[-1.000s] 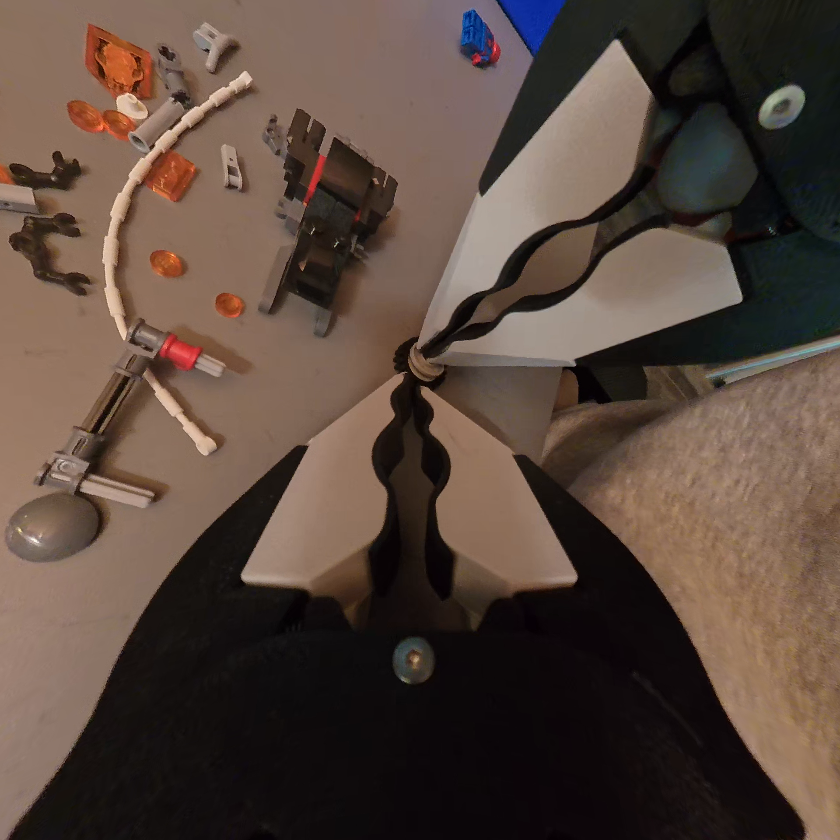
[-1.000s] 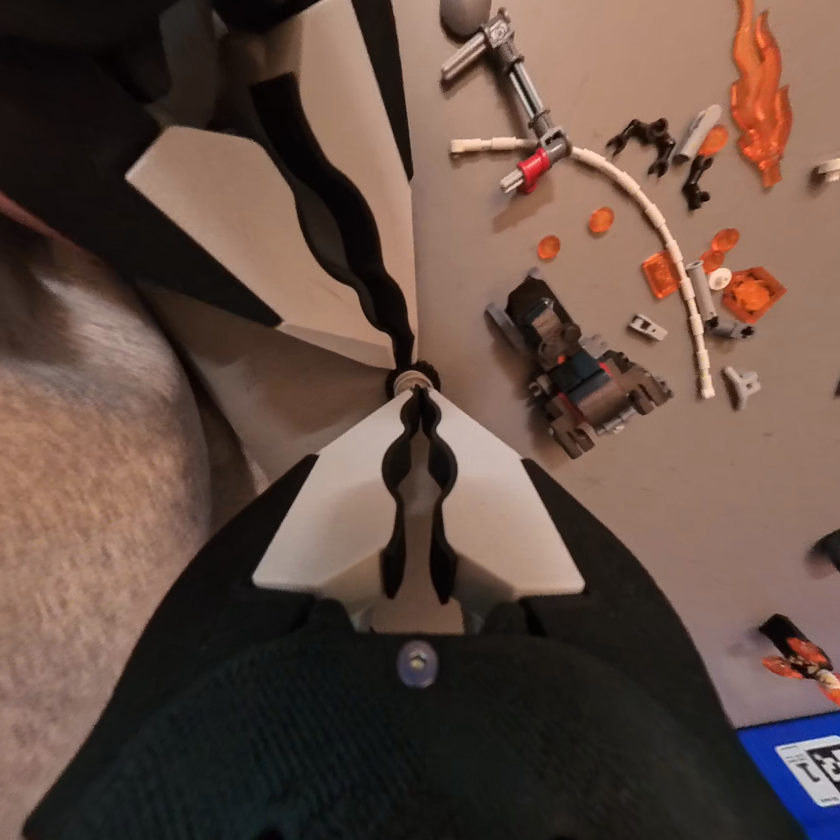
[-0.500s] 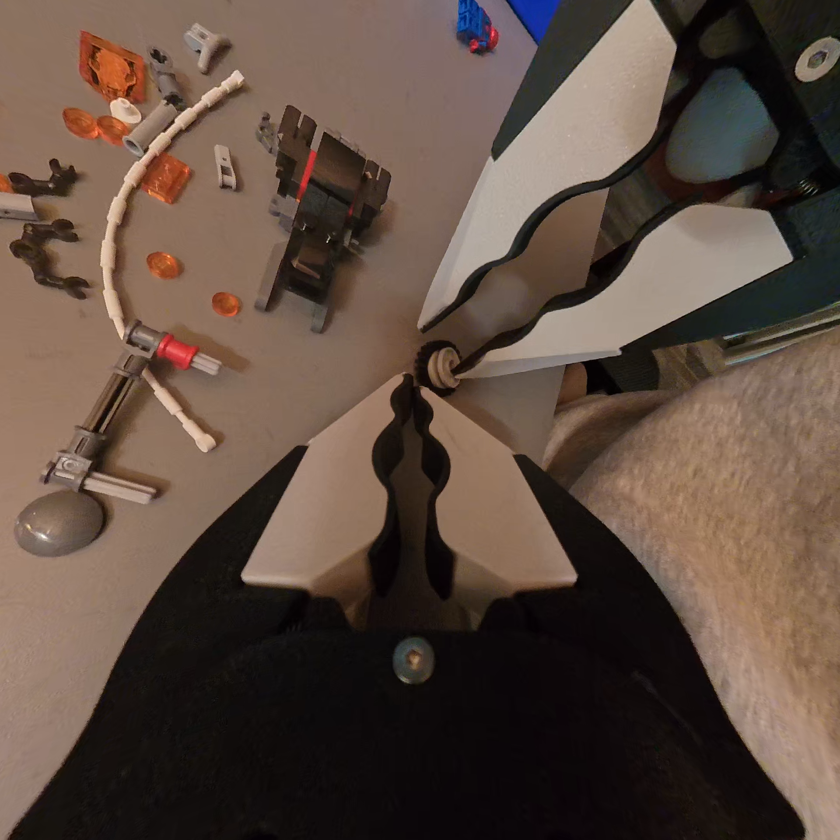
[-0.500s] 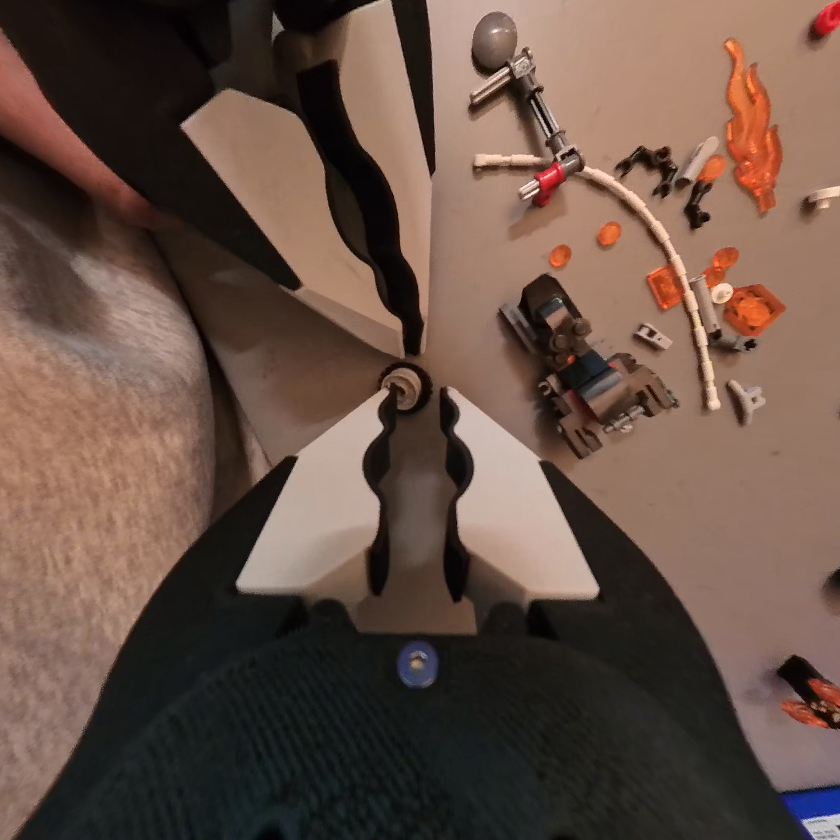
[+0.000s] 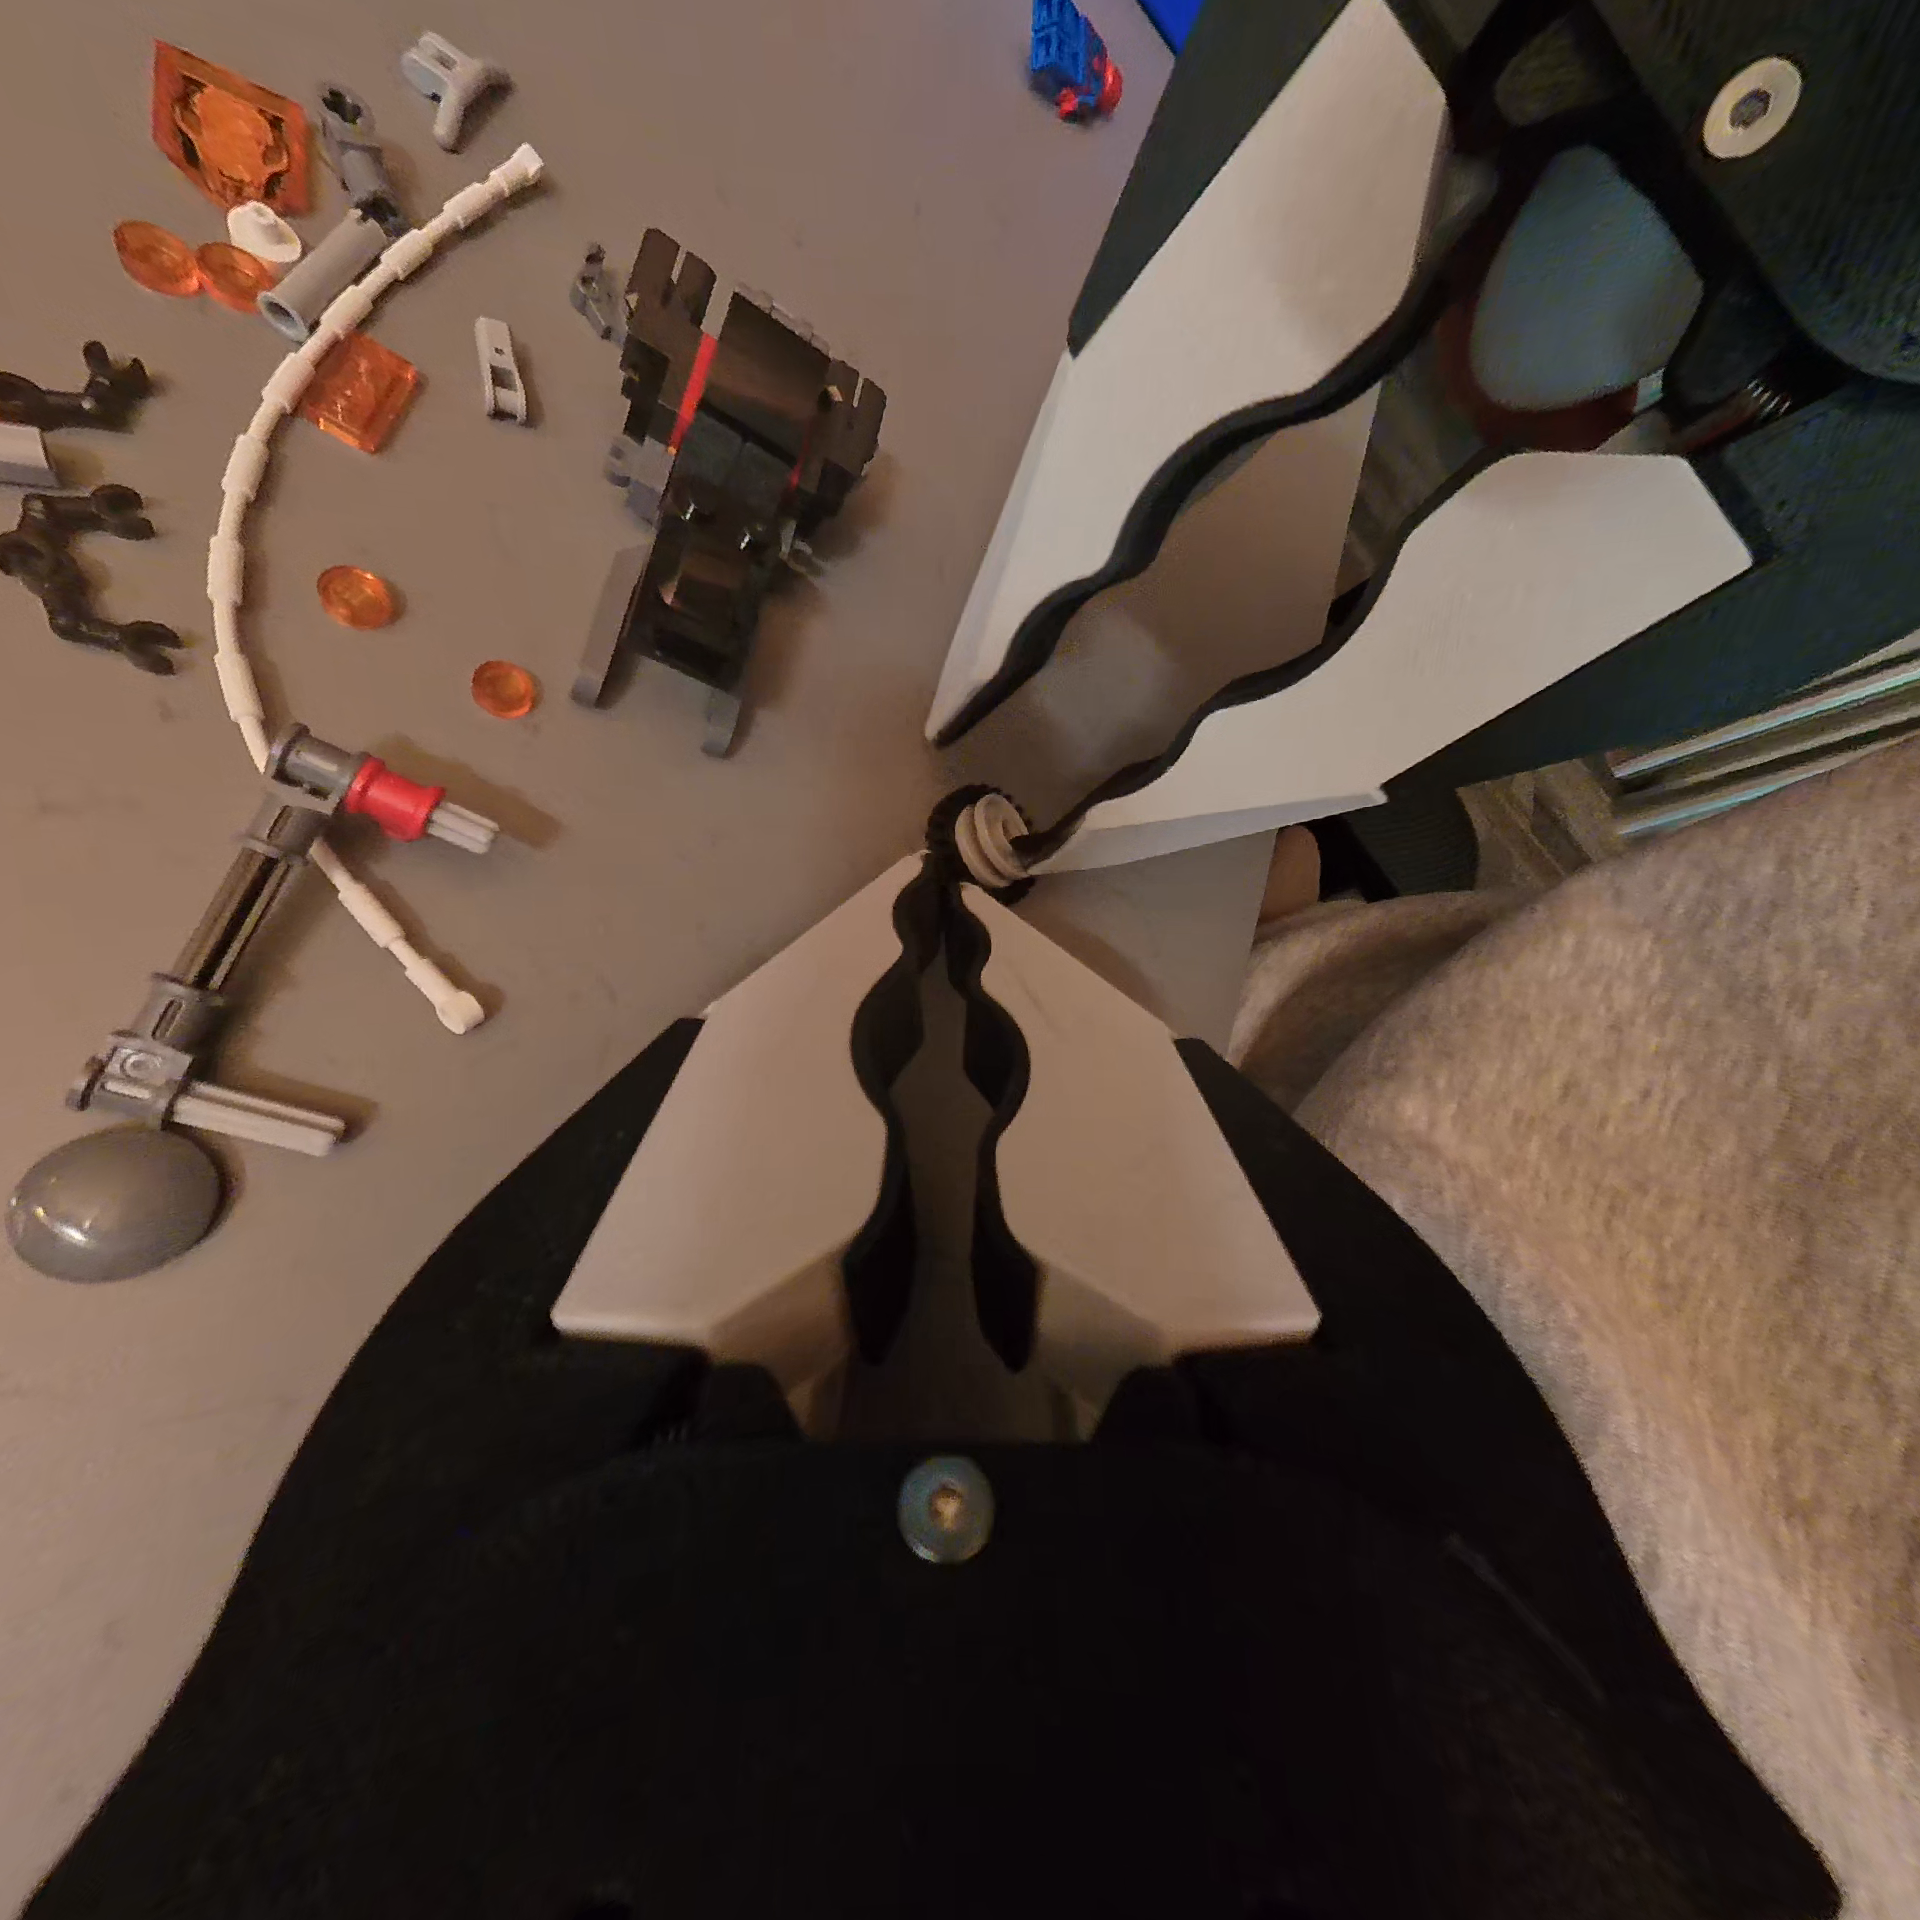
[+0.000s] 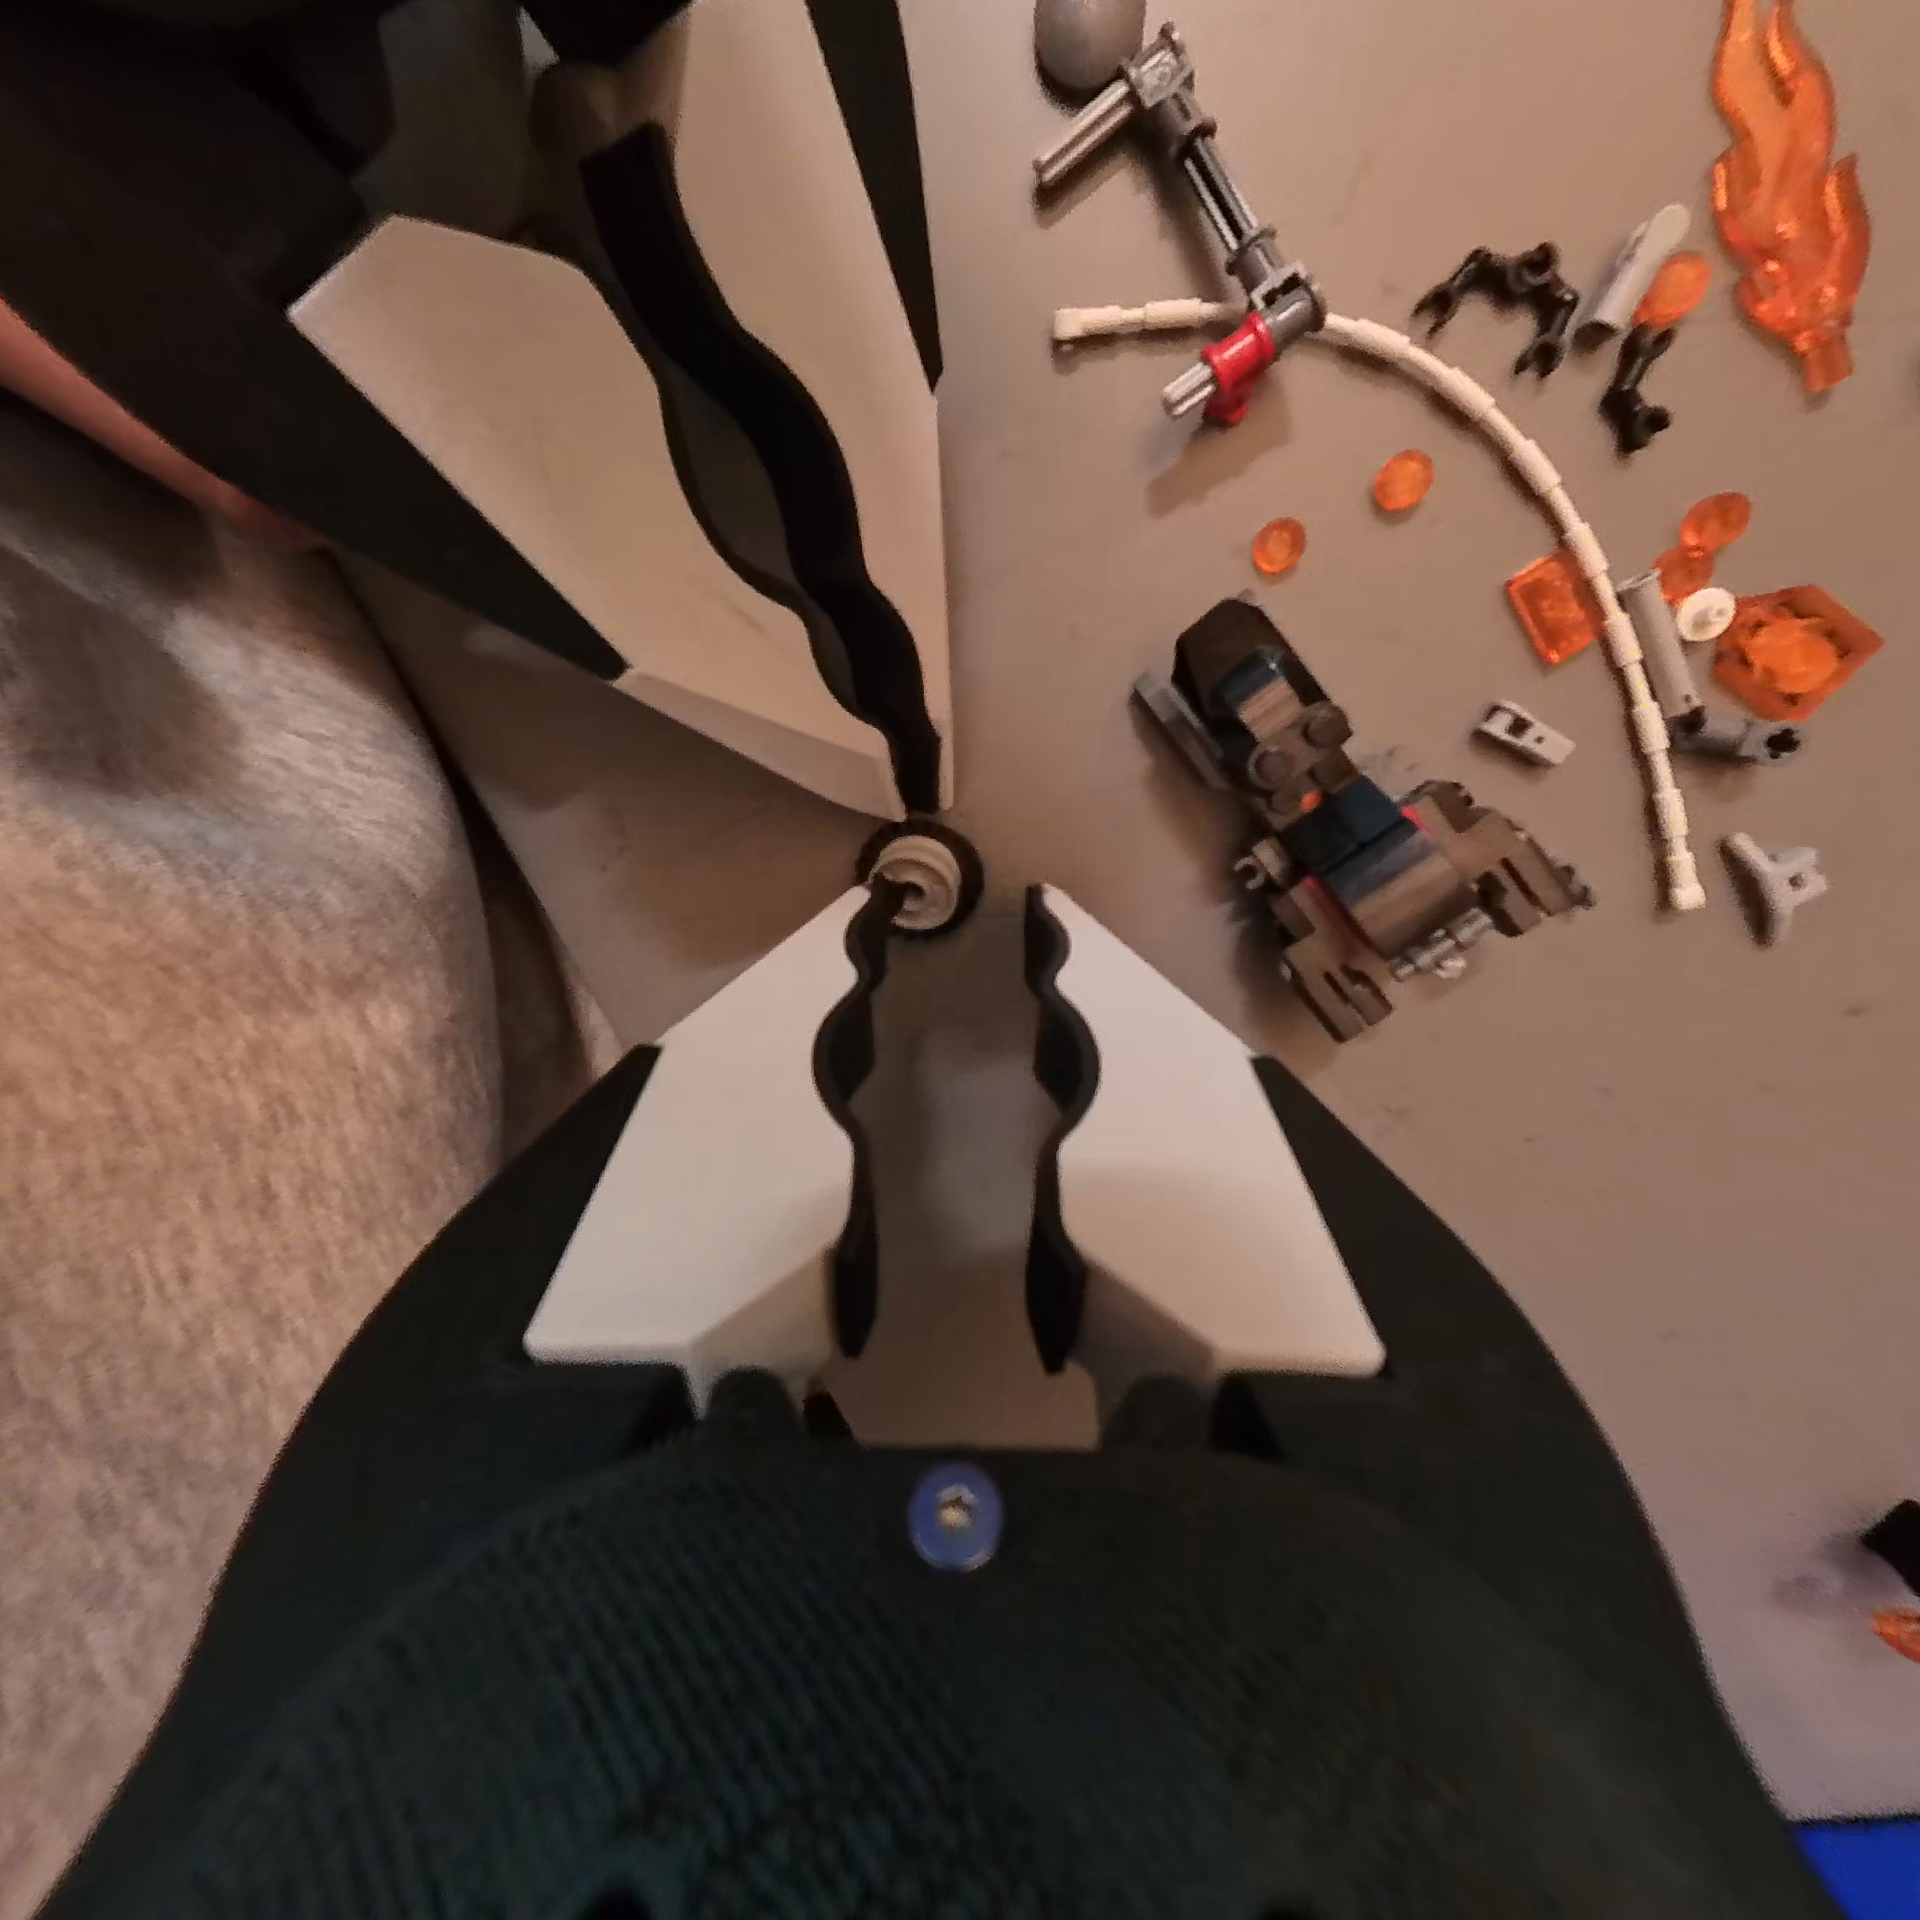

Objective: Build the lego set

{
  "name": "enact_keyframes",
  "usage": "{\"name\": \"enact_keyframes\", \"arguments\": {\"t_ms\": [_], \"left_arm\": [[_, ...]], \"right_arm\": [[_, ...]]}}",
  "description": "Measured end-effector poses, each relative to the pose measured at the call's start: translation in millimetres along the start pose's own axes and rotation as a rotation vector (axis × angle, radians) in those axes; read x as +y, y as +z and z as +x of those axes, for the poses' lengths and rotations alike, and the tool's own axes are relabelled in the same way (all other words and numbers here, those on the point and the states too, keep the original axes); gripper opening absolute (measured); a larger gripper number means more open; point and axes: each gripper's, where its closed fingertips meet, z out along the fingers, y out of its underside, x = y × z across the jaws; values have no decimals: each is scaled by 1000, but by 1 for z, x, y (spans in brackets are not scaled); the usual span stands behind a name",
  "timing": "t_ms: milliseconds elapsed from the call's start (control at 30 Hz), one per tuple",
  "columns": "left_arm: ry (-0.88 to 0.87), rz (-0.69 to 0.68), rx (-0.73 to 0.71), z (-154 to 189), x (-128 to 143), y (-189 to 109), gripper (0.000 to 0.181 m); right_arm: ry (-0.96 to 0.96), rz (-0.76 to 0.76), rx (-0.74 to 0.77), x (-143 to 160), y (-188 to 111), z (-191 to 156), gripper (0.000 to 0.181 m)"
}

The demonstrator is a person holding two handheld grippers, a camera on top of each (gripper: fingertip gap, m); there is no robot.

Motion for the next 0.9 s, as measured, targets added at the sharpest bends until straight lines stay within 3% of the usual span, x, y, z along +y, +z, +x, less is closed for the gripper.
{"name": "enact_keyframes", "arguments": {"t_ms": [200,400,600,900], "left_arm": [[-2,0,4,0,0,0,0],[-4,0,6,1,0,0,0],[-6,0,8,1,0,0,0],[-6,-1,7,0,0,0,0]], "right_arm": [[18,11,-6,-2,-4,1,34],[20,32,-2,-4,-4,2,24],[-13,39,-28,-8,-3,-3,2],[-106,13,51,-7,-1,-4,0]]}}
